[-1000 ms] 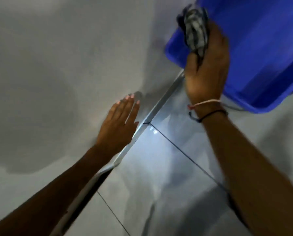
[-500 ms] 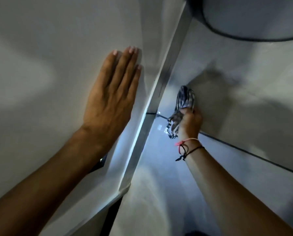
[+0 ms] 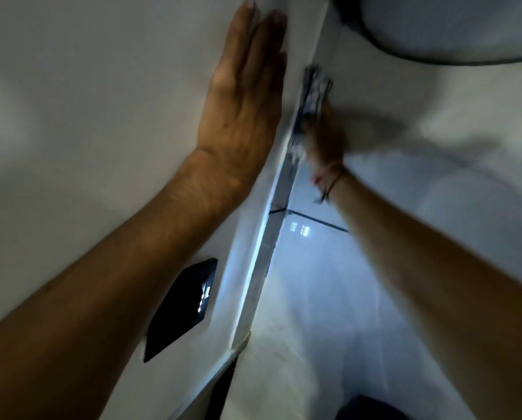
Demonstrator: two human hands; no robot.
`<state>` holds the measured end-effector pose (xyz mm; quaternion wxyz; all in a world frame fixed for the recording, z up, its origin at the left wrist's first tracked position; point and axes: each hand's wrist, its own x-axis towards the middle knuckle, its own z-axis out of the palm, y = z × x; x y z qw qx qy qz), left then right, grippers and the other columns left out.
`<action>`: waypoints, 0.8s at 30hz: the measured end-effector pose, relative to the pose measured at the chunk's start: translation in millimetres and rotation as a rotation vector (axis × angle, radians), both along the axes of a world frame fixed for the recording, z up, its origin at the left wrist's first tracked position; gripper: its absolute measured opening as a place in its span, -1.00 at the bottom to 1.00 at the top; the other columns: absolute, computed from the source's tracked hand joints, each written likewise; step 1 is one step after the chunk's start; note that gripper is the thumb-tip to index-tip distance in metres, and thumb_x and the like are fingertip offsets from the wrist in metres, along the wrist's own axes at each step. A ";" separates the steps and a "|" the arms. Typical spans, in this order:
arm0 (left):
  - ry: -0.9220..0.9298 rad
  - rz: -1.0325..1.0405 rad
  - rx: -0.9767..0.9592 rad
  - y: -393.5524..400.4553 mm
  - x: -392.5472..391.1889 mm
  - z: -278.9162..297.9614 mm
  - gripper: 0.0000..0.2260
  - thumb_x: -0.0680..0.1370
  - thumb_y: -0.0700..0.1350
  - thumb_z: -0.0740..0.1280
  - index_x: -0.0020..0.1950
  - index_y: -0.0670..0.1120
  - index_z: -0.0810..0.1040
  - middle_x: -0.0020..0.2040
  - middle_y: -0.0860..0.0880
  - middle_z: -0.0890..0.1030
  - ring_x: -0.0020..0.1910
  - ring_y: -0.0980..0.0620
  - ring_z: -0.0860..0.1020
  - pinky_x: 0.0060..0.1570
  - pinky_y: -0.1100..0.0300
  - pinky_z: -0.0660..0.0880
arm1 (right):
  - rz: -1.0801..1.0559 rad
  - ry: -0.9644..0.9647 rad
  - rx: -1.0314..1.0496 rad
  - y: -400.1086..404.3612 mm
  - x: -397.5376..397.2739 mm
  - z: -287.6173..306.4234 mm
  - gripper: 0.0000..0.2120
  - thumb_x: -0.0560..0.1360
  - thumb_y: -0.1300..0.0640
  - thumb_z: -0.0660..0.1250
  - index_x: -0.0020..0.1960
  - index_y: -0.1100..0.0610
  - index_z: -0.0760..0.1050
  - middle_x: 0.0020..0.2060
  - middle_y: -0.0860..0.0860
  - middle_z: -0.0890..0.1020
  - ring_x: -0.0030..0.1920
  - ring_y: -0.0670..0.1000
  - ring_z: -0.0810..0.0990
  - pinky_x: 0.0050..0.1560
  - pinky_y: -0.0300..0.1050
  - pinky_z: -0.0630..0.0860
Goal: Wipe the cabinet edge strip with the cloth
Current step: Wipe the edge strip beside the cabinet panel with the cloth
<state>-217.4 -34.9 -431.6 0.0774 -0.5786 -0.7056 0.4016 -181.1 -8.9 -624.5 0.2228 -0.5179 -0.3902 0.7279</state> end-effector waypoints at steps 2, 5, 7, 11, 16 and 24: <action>0.115 -0.107 -0.070 -6.0 -3.7 -10.8 -0.35 0.74 0.00 0.14 0.68 -0.24 -0.09 0.68 -0.28 -0.10 0.68 -0.25 -0.10 0.59 -0.15 -0.25 | 0.090 0.017 -0.050 -61.5 33.1 9.3 -0.50 0.61 0.04 0.30 0.51 0.15 0.41 0.43 0.14 0.55 0.45 0.07 0.49 0.39 -0.17 0.42; 0.218 -0.156 -0.160 -10.8 -1.4 -7.0 -0.20 0.68 0.08 0.27 0.68 -0.24 -0.15 0.68 -0.28 -0.13 0.68 -0.25 -0.10 0.64 -0.18 -0.13 | 0.305 0.091 -0.128 -140.0 73.8 39.6 -0.42 0.57 -0.16 0.29 0.53 0.03 0.39 0.50 -0.02 0.48 0.54 -0.07 0.38 0.48 -0.20 0.35; 0.193 -0.131 -0.194 -15.2 1.5 -3.0 -0.24 0.71 0.09 0.18 0.67 -0.26 -0.19 0.67 -0.31 -0.16 0.67 -0.27 -0.13 0.64 -0.23 -0.15 | 0.293 0.051 -0.005 -112.9 59.8 31.4 -0.35 0.60 -0.08 0.28 0.62 0.12 0.22 0.60 0.02 0.31 0.61 -0.06 0.24 0.62 -0.14 0.15; 0.200 -0.194 -0.200 -34.0 5.3 7.9 -0.23 0.66 0.18 0.06 0.68 -0.27 -0.11 0.67 -0.32 -0.09 0.67 -0.28 -0.07 0.62 -0.31 -0.11 | 0.150 0.030 0.108 20.7 3.6 22.6 -0.40 0.63 -0.03 0.24 0.58 0.21 0.22 0.37 0.15 0.50 0.37 0.14 0.50 0.47 -0.05 0.35; 0.172 -0.206 -0.180 -39.3 3.2 8.8 -0.26 0.64 0.14 0.04 0.67 -0.29 -0.04 0.67 -0.33 -0.03 0.67 -0.27 -0.02 0.63 -0.30 -0.06 | 0.150 0.053 0.135 39.3 -5.5 21.7 -0.32 0.64 -0.05 0.22 0.65 0.17 0.08 0.61 0.11 0.27 0.60 0.07 0.28 0.56 -0.29 0.10; 0.172 -0.174 -0.211 -34.6 2.1 -0.3 -0.19 0.62 0.19 0.03 0.67 -0.28 -0.17 0.67 -0.33 -0.15 0.67 -0.27 -0.15 0.52 -0.27 -0.32 | 0.408 0.110 -0.059 -97.7 60.2 31.9 -0.24 0.58 -0.18 0.26 0.66 0.03 0.04 0.63 0.04 0.25 0.62 0.00 0.24 0.63 -0.05 0.18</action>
